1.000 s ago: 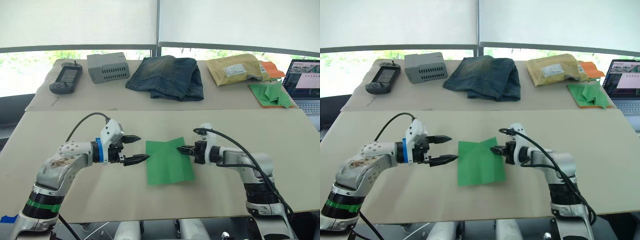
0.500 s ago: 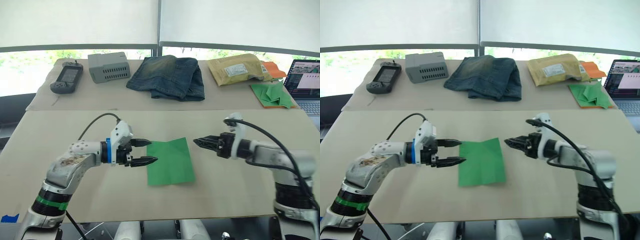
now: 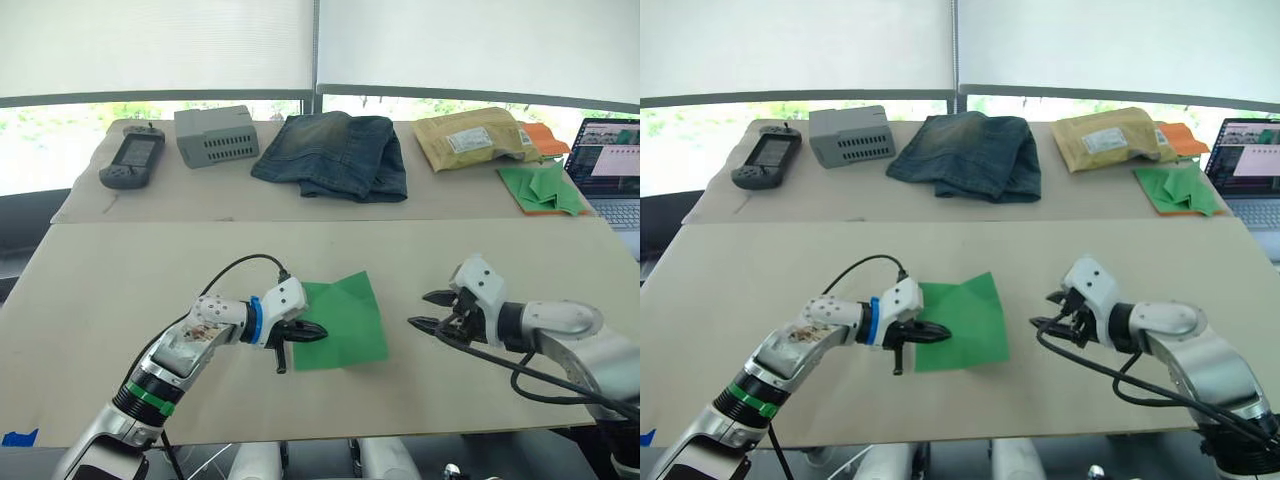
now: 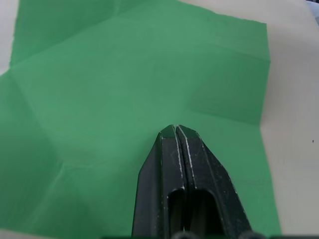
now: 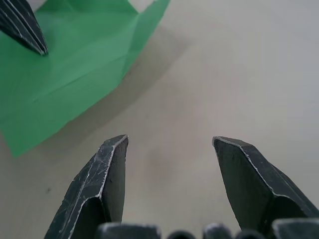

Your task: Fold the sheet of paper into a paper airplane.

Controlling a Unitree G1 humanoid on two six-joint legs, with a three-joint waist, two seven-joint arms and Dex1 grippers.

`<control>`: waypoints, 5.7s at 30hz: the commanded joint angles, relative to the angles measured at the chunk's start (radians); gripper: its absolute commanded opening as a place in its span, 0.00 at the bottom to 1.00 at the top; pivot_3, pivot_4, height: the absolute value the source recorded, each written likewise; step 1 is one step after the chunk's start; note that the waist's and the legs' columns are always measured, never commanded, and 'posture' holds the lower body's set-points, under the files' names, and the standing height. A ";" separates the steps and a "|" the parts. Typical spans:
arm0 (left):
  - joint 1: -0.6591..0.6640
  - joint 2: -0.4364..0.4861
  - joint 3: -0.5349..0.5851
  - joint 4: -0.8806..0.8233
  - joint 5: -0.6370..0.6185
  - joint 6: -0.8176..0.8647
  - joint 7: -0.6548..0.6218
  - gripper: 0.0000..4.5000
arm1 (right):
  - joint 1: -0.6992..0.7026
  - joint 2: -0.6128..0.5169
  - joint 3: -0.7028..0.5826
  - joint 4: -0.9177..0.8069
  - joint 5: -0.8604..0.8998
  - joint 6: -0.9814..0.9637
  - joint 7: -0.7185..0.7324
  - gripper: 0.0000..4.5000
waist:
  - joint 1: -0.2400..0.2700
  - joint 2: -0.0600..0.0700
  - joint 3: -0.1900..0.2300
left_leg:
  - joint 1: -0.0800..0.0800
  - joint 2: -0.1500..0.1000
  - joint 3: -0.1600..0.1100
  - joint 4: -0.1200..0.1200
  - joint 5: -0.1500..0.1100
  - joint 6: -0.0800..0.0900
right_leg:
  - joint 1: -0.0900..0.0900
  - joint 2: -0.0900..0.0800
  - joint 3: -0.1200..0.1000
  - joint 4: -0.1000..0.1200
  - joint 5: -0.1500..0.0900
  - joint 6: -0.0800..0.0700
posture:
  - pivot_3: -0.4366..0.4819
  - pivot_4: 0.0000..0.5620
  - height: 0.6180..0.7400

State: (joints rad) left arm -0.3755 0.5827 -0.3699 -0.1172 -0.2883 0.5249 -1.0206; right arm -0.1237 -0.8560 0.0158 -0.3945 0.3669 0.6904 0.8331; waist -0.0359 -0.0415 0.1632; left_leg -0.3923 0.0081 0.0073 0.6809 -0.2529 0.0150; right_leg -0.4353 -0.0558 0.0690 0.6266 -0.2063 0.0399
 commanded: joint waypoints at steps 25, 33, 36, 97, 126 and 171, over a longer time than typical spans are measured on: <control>0.058 -0.021 -0.028 -0.048 0.059 0.070 0.089 0.00 | -0.146 0.218 0.139 0.125 0.046 -0.117 0.171 0.01 | 0.016 0.001 0.000 | 0.010 0.001 -0.002 0.000 0.000 0.000 | 0.012 0.000 -0.001 -0.001 -0.001 0.001 | 0.48 0.27 0.91; 0.058 -0.005 0.007 -0.048 0.033 0.068 0.061 0.00 | -0.223 0.291 0.260 0.127 -0.004 -0.086 0.142 0.01 | 0.018 0.001 0.000 | 0.010 0.002 -0.003 0.000 0.000 0.000 | 0.011 0.001 -0.002 -0.001 -0.001 0.000 | 0.48 0.27 0.91; 0.056 0.000 0.030 -0.047 0.024 0.072 0.065 0.00 | -0.233 0.309 0.306 0.170 -0.043 -0.100 0.129 0.01 | 0.018 0.001 0.000 | 0.009 0.002 -0.003 0.000 0.000 0.000 | 0.011 0.000 -0.002 -0.001 -0.001 0.000 | 0.48 0.27 0.91; 0.043 0.005 0.074 0.144 0.062 -0.122 0.018 0.00 | -0.433 0.437 0.369 0.643 -0.282 -0.403 0.169 0.01 | 0.000 0.002 -0.001 | 0.014 0.005 -0.003 -0.001 0.000 0.000 | 0.013 0.003 -0.003 0.001 -0.001 -0.003 | 0.48 0.27 0.91; 0.029 0.004 0.047 0.155 0.073 -0.131 -0.056 0.00 | -0.193 0.307 0.474 0.163 -0.183 -0.082 0.308 0.01 | -0.004 0.003 -0.002 | 0.016 0.005 -0.004 -0.004 0.000 0.000 | 0.013 0.003 -0.003 0.000 -0.003 -0.003 | 0.48 0.27 0.91; 0.069 0.046 0.219 0.041 -0.129 0.027 -0.084 0.00 | -0.338 0.229 0.192 -0.040 0.071 0.148 0.095 0.01 | -0.001 0.002 0.000 | 0.001 0.004 -0.006 -0.002 0.000 0.000 | 0.000 0.001 -0.004 0.001 -0.002 -0.003 | 0.48 0.27 0.91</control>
State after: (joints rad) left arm -0.2925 0.6350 -0.1419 -0.0648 -0.4250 0.5719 -1.0979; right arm -0.4480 -0.6206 0.2441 -0.3892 0.4150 0.8211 0.9343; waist -0.0368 -0.0396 0.1635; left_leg -0.3917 0.0124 0.0014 0.6793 -0.2532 0.0150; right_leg -0.4357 -0.0546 0.0648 0.6274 -0.2080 0.0364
